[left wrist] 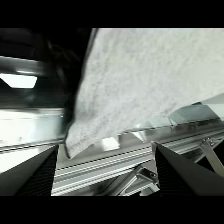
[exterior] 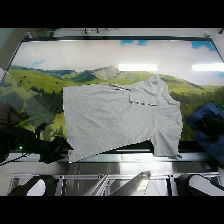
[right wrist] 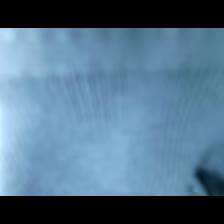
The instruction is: Fold the shirts.
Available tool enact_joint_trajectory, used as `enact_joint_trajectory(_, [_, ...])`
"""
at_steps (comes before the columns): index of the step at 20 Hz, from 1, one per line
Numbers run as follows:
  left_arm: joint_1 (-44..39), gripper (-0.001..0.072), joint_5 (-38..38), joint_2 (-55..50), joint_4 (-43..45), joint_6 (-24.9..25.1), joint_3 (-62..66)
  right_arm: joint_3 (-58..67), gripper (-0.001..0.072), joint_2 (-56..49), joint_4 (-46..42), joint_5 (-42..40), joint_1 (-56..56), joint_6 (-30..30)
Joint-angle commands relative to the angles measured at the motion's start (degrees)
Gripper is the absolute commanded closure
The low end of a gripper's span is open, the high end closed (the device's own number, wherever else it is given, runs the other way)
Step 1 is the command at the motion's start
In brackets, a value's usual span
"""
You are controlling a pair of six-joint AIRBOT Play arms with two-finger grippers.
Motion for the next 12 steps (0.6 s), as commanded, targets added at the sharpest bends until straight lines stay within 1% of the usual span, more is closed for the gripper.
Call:
enact_joint_trajectory(1, [0.07,0.0072,-1.29,-3.87,1.6,-1.14,-0.02,-0.02,0.0368,0.07,2.64,0.92,0.09,-1.88])
enact_joint_trajectory(2, [0.07,0.0072,-1.64,-6.12,0.09,0.52,-0.02,-0.02,0.0368,0.07,3.8,1.4,0.07,-2.71])
enact_joint_trajectory(4, [0.07,0.0072,-2.14,-10.8,-7.52,6.73,-0.04,-0.02,0.0368,0.07,4.35,2.19,0.07,-2.95])
enact_joint_trajectory(5, [0.07,0.0073,-2.47,-13.05,-10.82,8.98,-0.02,-0.02,0.0367,0.07,4.37,2.47,0.07,-2.95])
enact_joint_trajectory(8, [0.07,0.0083,-3.48,-18.47,-11.17,11.37,0.0,-0.02,0.0362,0.07,4.44,3.52,0.07,-2.95])
enact_joint_trajectory(9, [0.07,0.0202,-3.5,-19.76,-11.3,11.85,0.0,-0.02,0.0266,0.07,4.5,3.98,0.07,-2.95])
enact_joint_trajectory(10, [0.07,0.0342,-3.69,-20.52,-11.54,13.0,0.02,-0.02,0.0177,0.07,4.55,4.37,0.09,-2.97])
enact_joint_trajectory(11, [0.07,0.0465,-4.24,-20.72,-11.82,14.23,0.02,-0.07,0.018,0.04,4.55,4.37,0.35,-2.99])
enact_joint_trajectory(12, [0.07,0.0565,-5.03,-20.61,-11.82,14.82,0.11,-0.09,0.018,-0.09,4.55,4.37,1.27,-2.99])
